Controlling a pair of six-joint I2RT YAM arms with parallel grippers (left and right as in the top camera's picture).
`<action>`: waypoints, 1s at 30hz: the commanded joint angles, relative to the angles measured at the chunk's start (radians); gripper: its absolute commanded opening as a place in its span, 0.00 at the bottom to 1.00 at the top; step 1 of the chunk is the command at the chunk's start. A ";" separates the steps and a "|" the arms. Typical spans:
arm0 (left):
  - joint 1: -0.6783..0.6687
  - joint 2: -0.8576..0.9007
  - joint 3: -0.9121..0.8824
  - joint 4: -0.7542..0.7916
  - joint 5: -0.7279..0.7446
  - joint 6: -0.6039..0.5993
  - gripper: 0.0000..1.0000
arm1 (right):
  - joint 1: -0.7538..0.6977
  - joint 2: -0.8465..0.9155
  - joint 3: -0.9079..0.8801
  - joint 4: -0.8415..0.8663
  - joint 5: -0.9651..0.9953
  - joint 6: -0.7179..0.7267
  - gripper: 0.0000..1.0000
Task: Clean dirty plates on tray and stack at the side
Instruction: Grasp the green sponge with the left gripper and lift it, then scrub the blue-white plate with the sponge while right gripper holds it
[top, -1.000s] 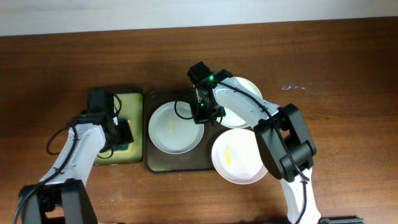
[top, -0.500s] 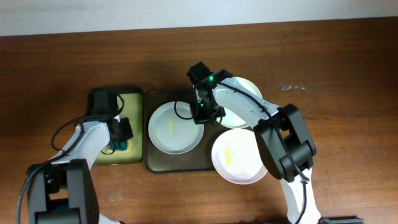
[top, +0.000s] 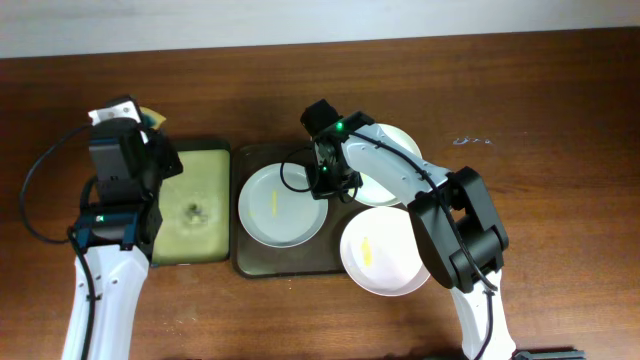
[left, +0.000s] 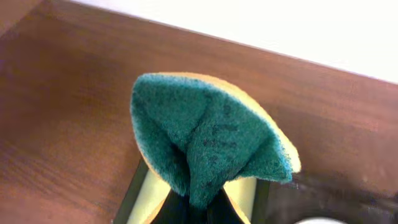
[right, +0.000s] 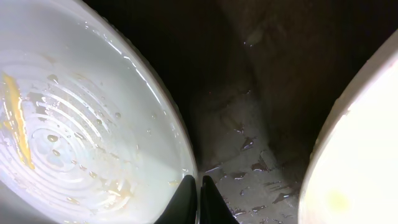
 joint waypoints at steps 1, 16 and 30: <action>-0.017 -0.004 0.016 0.068 -0.150 -0.007 0.00 | 0.006 0.011 -0.002 0.014 0.023 0.002 0.04; -0.086 0.719 0.681 -0.859 0.498 0.127 0.00 | 0.006 0.011 -0.002 0.003 0.019 0.002 0.04; -0.214 0.727 0.247 -0.373 0.506 -0.058 0.00 | -0.105 0.011 -0.002 -0.030 -0.356 -0.170 0.05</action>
